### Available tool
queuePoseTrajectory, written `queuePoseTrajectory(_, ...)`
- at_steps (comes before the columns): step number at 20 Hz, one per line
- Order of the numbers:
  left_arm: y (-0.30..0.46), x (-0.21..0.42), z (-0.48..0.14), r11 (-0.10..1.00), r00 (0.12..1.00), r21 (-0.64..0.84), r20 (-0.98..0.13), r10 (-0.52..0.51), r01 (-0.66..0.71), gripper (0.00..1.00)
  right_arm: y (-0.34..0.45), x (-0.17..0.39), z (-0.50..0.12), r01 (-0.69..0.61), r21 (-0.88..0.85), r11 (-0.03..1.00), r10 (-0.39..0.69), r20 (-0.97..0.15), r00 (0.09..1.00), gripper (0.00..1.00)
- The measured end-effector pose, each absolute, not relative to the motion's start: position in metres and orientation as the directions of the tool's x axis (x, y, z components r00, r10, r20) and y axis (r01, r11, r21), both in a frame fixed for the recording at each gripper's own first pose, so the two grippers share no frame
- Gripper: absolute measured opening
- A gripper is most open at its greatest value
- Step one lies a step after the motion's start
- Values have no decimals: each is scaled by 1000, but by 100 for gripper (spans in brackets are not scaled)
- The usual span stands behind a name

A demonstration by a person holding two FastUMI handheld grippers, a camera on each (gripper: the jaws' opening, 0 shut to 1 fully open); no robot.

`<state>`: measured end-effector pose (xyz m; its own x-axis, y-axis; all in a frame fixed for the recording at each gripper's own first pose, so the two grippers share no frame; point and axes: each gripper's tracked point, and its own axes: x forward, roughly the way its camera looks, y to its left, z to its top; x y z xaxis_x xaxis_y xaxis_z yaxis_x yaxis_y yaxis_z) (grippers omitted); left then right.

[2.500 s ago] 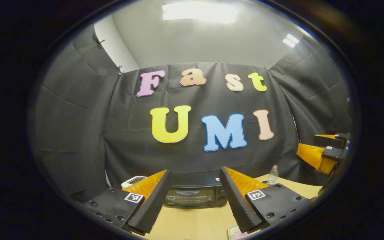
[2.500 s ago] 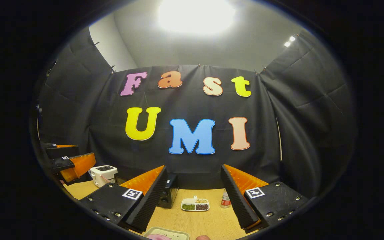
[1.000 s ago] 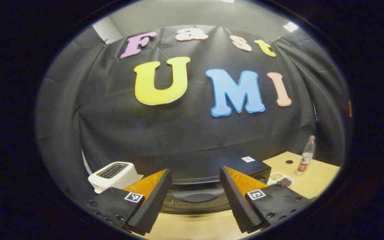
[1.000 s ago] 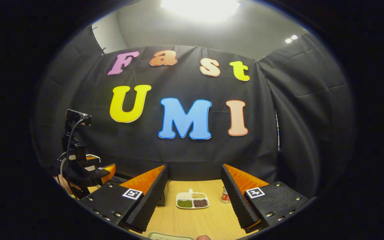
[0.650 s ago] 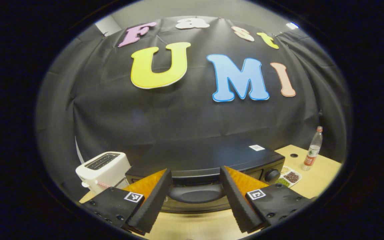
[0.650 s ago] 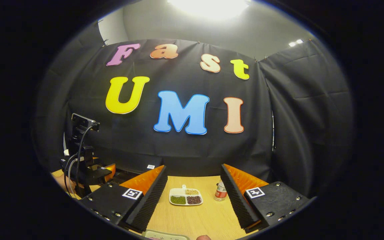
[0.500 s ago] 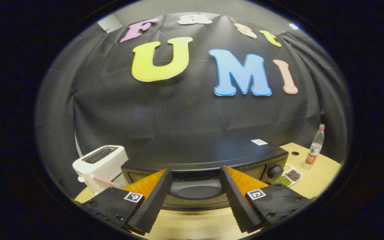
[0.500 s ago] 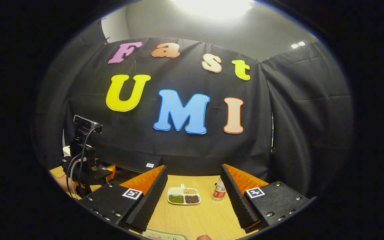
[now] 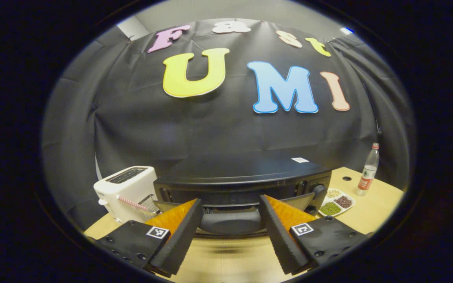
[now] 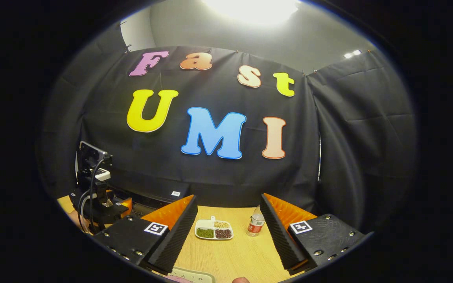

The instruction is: Open the electric oven with the left hand, put the food in, and close the electric oven.

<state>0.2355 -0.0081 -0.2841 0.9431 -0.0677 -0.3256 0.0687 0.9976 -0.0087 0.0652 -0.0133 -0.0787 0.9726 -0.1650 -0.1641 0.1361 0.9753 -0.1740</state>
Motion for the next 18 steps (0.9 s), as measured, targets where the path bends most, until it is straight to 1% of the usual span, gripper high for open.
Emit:
queuePoseTrajectory(3,-9,212,-297,998,930,8,-364,-54,61,100,-17,59,-78,123,-162,979,-151,-168,974,97)
queuePoseTrajectory(4,-11,205,-301,998,925,9,-376,-53,61,97,-17,57,-79,118,-157,981,-144,-171,975,97)
queuePoseTrajectory(5,-11,201,-304,998,924,17,-379,-47,58,100,-18,55,-79,111,-154,982,-138,-172,975,97)
queuePoseTrajectory(7,-11,190,-310,998,918,34,-395,-39,57,100,-21,51,-77,106,-153,983,-131,-171,976,97)
queuePoseTrajectory(8,-11,186,-313,998,913,36,-406,-37,56,95,-22,49,-77,103,-150,983,-128,-170,977,97)
queuePoseTrajectory(10,-13,176,-322,998,903,30,-428,-35,53,97,-25,46,-76,101,-145,984,-125,-170,977,97)
queuePoseTrajectory(14,-14,162,-336,999,887,28,-461,-29,47,97,-31,39,-76,102,-133,986,-124,-176,976,97)
queuePoseTrajectory(17,-13,153,-349,1000,871,0,-490,-27,31,97,-36,35,-75,106,-132,986,-129,-182,975,97)
queuePoseTrajectory(18,-14,150,-354,1000,864,-4,-503,-29,31,100,-38,34,-75,108,-129,986,-131,-183,974,97)
